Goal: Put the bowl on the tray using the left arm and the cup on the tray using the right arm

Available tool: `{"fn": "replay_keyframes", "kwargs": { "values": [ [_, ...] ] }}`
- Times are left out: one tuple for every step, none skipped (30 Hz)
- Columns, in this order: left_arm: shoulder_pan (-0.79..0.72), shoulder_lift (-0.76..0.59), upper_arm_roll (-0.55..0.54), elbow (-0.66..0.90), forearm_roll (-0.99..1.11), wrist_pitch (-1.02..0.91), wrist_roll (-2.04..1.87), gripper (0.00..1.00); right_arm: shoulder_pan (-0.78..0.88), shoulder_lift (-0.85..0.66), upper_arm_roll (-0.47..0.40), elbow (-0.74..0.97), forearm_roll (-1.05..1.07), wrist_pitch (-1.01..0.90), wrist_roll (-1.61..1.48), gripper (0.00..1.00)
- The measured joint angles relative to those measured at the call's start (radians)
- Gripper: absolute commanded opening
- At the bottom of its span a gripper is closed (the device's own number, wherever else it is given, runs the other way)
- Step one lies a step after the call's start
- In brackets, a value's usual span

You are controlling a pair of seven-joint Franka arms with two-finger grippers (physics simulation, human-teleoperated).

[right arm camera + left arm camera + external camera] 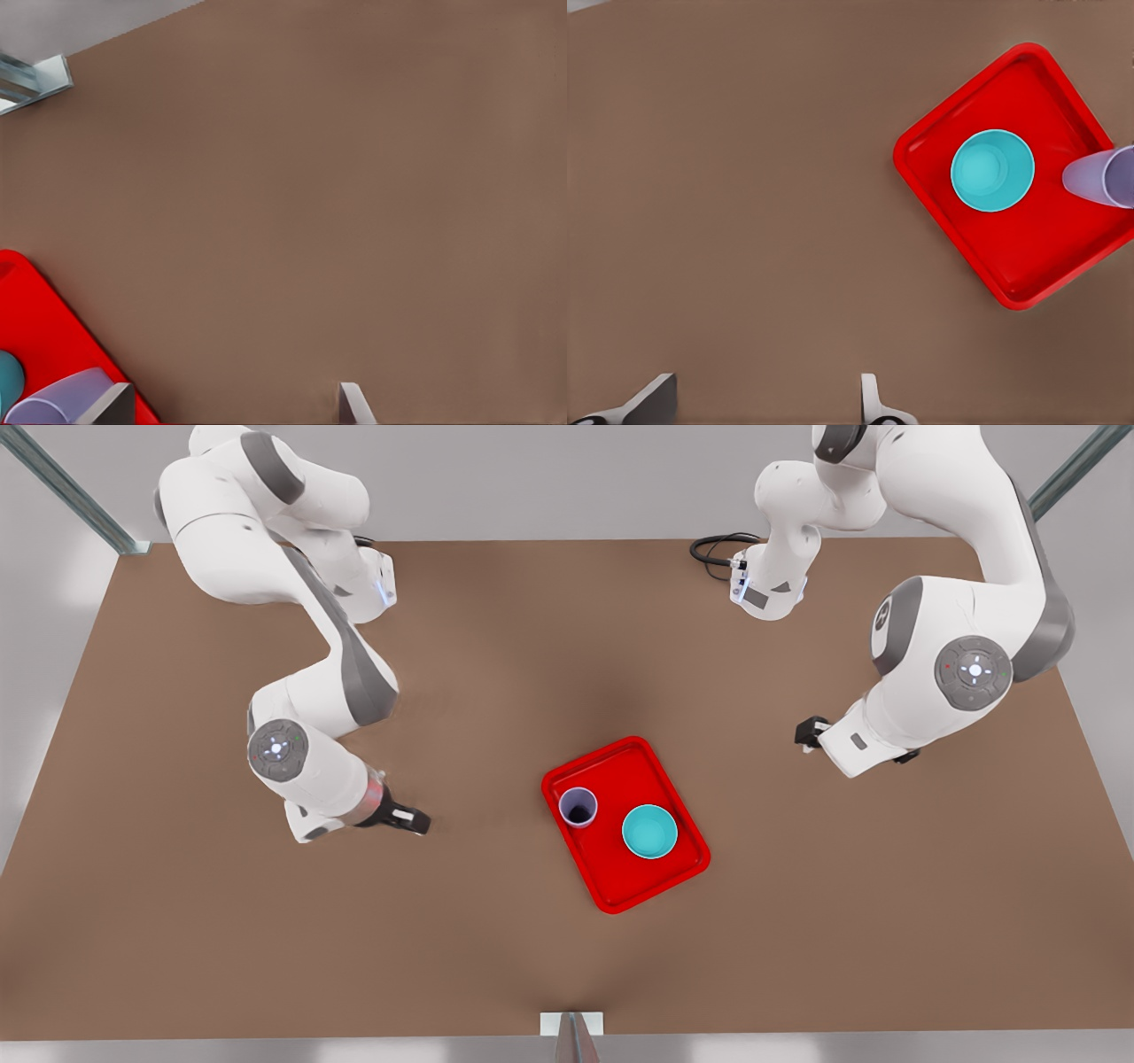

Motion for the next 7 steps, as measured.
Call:
{"fn": "replay_keyframes", "kwargs": {
  "values": [
    [-0.002,0.001,0.000,0.002,0.000,0.000,0.000,1.00,-0.052,-0.056,0.001,-0.001,0.001,-0.068,-0.054,1.00],
    [-0.002,0.000,0.000,0.004,0.000,0.000,0.000,1.00,-0.115,-0.100,0.001,-0.005,0.004,-0.118,-0.137,1.00],
    [-0.001,0.001,0.000,0.004,0.000,0.000,0.000,1.00,-0.170,-0.171,-0.033,-0.048,0.010,-0.140,-0.244,1.00],
    [-0.002,0.001,0.000,0.004,0.000,0.000,0.000,1.00,-0.130,-0.235,-0.144,-0.089,0.017,-0.163,-0.343,1.00],
    [-0.001,0.001,0.000,0.004,0.001,0.000,0.000,1.00,-0.068,-0.263,-0.268,-0.092,0.069,-0.214,-0.422,1.00],
    [-0.001,0.001,0.000,0.004,0.001,0.000,0.000,1.00,-0.041,-0.292,-0.386,-0.092,0.104,-0.281,-0.541,1.00],
    [-0.002,0.001,-0.001,0.004,0.001,0.000,0.000,1.00,-0.041,-0.310,-0.455,-0.091,0.141,-0.329,-0.609,1.00]
  ]
}}
